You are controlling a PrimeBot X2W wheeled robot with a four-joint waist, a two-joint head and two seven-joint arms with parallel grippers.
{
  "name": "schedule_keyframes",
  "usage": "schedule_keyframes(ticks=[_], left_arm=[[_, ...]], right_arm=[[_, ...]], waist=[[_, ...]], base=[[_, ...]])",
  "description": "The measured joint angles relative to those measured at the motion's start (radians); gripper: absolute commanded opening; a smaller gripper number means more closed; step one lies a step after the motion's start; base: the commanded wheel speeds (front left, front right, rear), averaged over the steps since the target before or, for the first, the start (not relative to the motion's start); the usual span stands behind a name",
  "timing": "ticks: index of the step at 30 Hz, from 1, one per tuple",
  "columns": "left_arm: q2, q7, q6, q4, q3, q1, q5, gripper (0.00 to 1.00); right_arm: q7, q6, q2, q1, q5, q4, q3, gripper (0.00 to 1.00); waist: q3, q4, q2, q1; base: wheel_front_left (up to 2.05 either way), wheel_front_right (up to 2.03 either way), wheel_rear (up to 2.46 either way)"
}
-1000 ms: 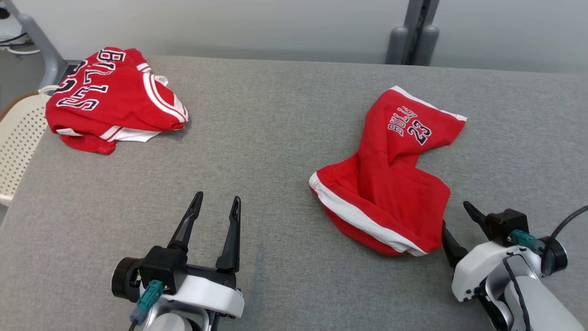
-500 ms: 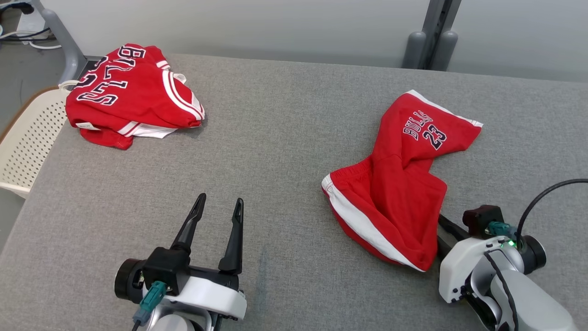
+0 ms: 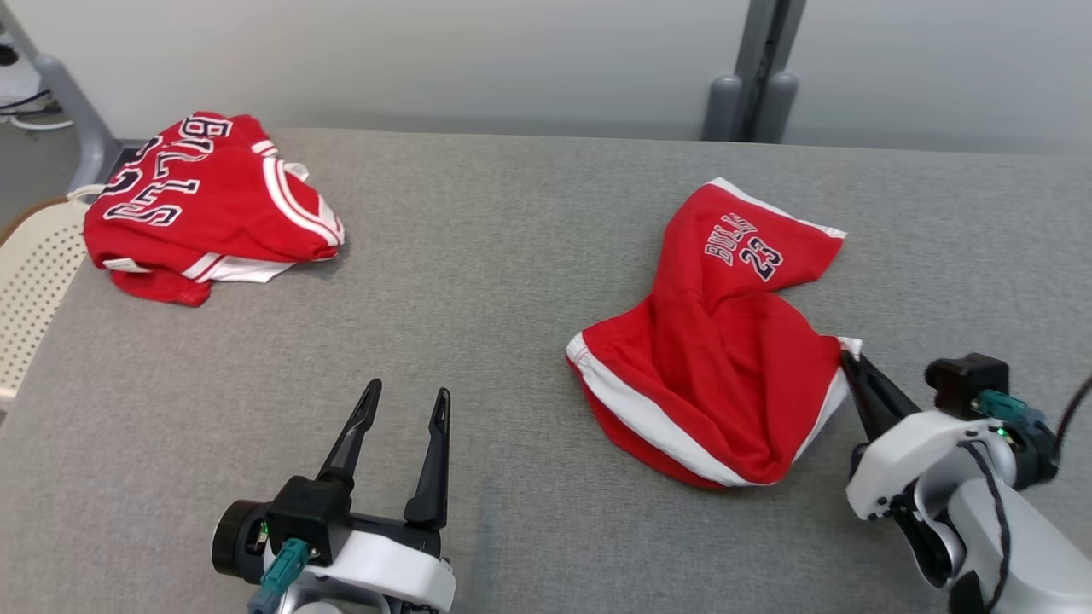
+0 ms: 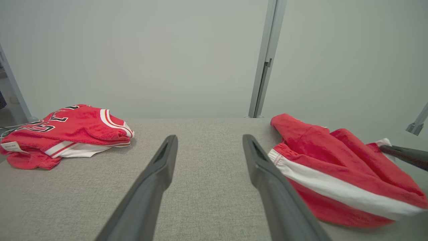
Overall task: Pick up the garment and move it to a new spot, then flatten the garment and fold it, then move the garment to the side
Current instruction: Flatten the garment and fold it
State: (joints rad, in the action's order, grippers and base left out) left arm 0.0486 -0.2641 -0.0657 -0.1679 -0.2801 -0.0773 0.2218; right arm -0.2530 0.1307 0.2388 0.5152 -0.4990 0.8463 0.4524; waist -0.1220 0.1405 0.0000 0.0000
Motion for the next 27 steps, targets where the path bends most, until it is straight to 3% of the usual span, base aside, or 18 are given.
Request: schedule_keyframes(ticks=[8,18,21,22,27], left_arm=[[0.0,0.0,0.003,0.0,0.003,0.012,-0.004,1.0],[0.0,0.0,0.005,0.0,0.008,0.008,-0.009,1.0],[0.0,0.0,0.007,-0.002,0.009,0.005,-0.009,1.0],[0.0,0.0,0.007,-0.002,0.009,0.004,-0.009,1.0],[0.0,0.0,0.012,0.004,0.017,0.002,-0.012,1.0]], right_arm=[[-0.009,0.0,0.002,-0.117,0.016,-0.08,-0.221,0.0],[-0.009,0.0,-0.071,-0.216,0.053,-0.15,-0.388,0.0],[-0.009,0.0,-0.085,-0.222,0.08,-0.16,-0.43,0.5],[-0.008,0.0,-0.088,-0.223,0.093,-0.168,-0.444,0.97],[-0.009,0.0,-0.109,-0.246,0.147,-0.205,-0.496,1.0]], waist=[[0.011,-0.071,0.0,0.0],[-0.009,-0.129,0.0,0.0],[-0.015,-0.136,0.0,0.0],[-0.017,-0.138,0.0001,0.0],[-0.021,-0.147,0.0,0.0]], base=[[0.0,0.0,0.0],[0.0,0.0,0.0],[0.0,0.0,0.0],[0.0,0.0,0.0],[0.0,0.0,0.0]])
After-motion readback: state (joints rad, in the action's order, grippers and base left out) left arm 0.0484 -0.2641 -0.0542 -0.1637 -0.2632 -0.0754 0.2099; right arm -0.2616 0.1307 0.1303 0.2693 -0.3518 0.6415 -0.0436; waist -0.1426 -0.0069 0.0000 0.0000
